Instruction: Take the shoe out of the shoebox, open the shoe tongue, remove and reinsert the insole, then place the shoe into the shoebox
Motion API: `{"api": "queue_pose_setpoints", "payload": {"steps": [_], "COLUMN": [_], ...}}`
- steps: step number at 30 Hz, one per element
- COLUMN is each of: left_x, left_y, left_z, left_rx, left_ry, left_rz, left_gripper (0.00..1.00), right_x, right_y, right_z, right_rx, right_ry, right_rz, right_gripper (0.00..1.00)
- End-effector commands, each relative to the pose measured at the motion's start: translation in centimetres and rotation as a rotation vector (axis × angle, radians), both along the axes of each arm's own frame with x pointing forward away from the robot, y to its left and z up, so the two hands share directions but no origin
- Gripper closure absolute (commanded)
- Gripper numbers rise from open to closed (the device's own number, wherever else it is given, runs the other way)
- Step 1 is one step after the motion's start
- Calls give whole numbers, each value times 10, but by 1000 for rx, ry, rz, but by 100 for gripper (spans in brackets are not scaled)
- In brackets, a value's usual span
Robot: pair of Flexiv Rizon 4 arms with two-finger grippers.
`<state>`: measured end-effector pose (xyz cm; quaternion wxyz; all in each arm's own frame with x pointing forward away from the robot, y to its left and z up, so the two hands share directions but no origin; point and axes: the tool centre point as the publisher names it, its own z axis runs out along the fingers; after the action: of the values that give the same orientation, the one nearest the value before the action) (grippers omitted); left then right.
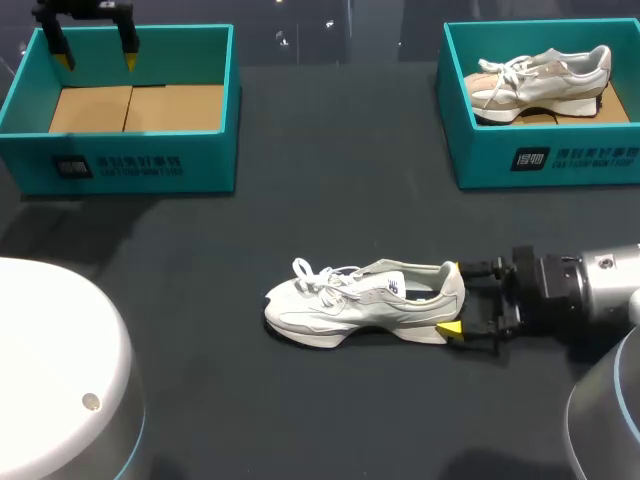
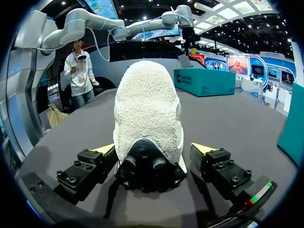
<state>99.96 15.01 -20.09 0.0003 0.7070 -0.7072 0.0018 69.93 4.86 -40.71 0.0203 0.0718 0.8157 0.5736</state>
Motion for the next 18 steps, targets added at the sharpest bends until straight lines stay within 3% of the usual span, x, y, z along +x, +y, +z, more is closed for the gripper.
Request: {"api": "queue_pose_setpoints", "payload": {"steps": [1, 18], "left_x": [0, 0], "left_y": [0, 0], "left_z": [0, 0], "left_rx": [1, 1], "left_ry": [1, 1], "left_rz": [0, 0], "left_gripper": [0, 0], "right_x": [0, 1], "right_y": [7, 25], "right_z": [0, -6], "right_rx": [-5, 20], "right_ry": [-5, -32], "right_rz": [-5, 24], "right_gripper": [0, 0]}}
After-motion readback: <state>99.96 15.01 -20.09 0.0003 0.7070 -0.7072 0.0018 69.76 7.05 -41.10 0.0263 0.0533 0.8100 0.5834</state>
